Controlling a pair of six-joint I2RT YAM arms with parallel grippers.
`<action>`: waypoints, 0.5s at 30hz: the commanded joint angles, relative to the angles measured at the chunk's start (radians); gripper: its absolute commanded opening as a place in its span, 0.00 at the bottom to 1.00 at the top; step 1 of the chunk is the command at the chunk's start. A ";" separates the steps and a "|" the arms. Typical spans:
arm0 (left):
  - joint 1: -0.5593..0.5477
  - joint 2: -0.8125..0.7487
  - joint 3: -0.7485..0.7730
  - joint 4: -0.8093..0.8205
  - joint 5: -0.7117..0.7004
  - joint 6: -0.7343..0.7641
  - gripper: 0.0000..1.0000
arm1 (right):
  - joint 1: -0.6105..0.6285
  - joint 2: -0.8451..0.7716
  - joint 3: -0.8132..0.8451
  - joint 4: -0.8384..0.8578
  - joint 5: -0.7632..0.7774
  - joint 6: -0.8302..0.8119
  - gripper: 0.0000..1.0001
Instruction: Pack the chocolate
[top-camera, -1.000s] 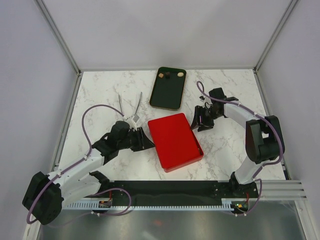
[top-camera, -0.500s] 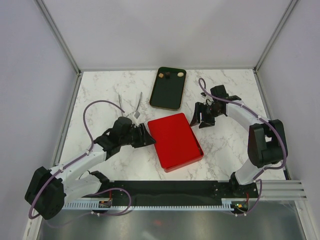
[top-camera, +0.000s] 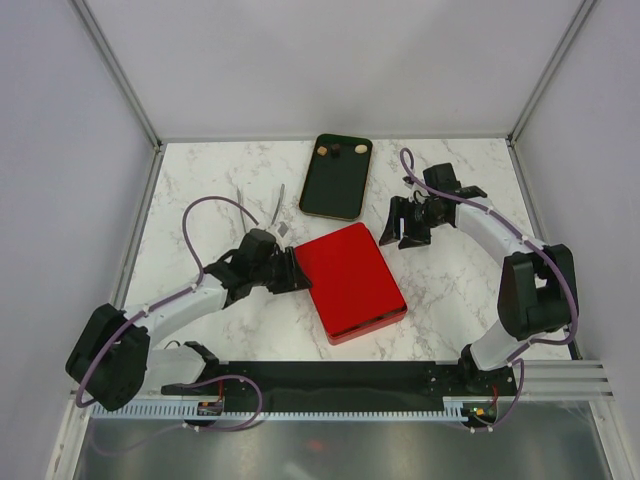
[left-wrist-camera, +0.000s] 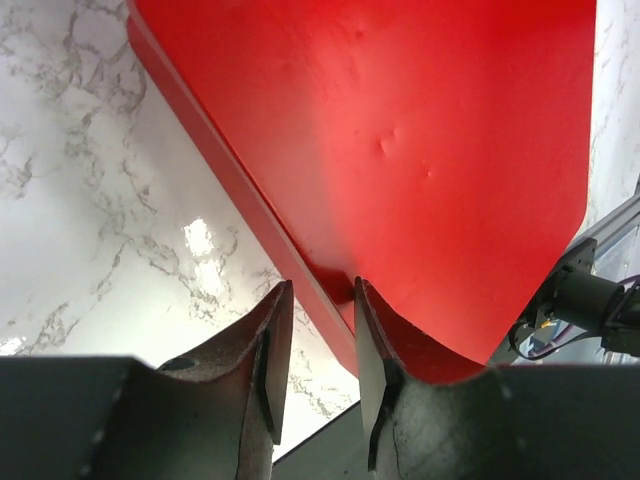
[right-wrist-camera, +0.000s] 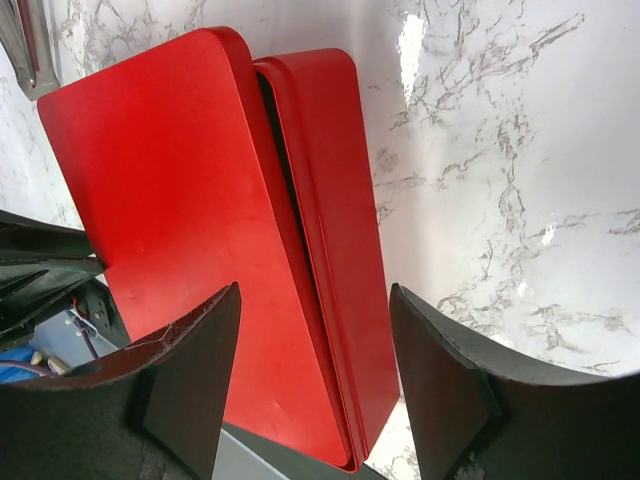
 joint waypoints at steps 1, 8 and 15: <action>-0.006 0.023 0.020 0.052 0.013 0.038 0.38 | 0.003 -0.042 0.018 -0.004 -0.001 -0.002 0.70; -0.006 -0.004 -0.006 0.099 0.064 0.018 0.33 | 0.003 -0.048 -0.014 0.007 -0.010 -0.005 0.70; -0.021 0.011 -0.055 0.141 0.113 -0.019 0.31 | 0.003 -0.091 -0.074 0.010 0.017 0.017 0.71</action>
